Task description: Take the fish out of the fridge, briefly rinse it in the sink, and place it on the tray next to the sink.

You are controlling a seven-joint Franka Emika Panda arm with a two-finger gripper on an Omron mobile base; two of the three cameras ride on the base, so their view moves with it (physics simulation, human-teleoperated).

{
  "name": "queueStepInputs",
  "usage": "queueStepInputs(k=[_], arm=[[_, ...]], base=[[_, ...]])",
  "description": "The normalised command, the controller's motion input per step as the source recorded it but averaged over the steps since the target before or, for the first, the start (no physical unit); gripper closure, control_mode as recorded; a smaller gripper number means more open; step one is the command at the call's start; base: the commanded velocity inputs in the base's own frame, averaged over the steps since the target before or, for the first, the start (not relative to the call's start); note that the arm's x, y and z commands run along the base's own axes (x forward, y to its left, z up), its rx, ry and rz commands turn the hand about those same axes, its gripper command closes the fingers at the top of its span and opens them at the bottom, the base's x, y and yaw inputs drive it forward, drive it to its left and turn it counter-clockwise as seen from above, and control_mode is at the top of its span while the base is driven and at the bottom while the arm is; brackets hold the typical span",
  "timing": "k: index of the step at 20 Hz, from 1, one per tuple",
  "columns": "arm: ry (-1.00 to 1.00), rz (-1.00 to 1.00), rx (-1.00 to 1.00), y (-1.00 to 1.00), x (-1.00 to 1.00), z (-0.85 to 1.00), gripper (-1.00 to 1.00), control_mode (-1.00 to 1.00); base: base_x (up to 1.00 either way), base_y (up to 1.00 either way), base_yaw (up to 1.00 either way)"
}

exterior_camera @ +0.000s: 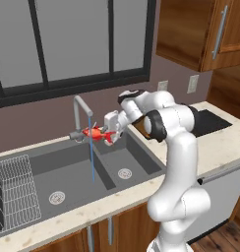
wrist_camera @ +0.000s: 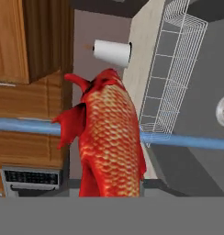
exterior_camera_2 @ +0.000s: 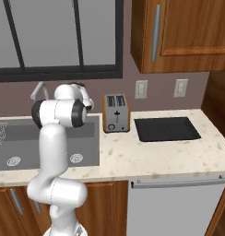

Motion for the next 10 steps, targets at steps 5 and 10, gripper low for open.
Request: queueStepInputs(k=[5,10], arm=[[0.12,0.00,0.00,0.19,-0.50,0.00,1.00,-1.00],[0.06,0.00,0.00,0.07,-0.89,0.00,1.00,-1.00]], base=[[0.00,0.00,0.00],[0.00,0.00,0.00]])
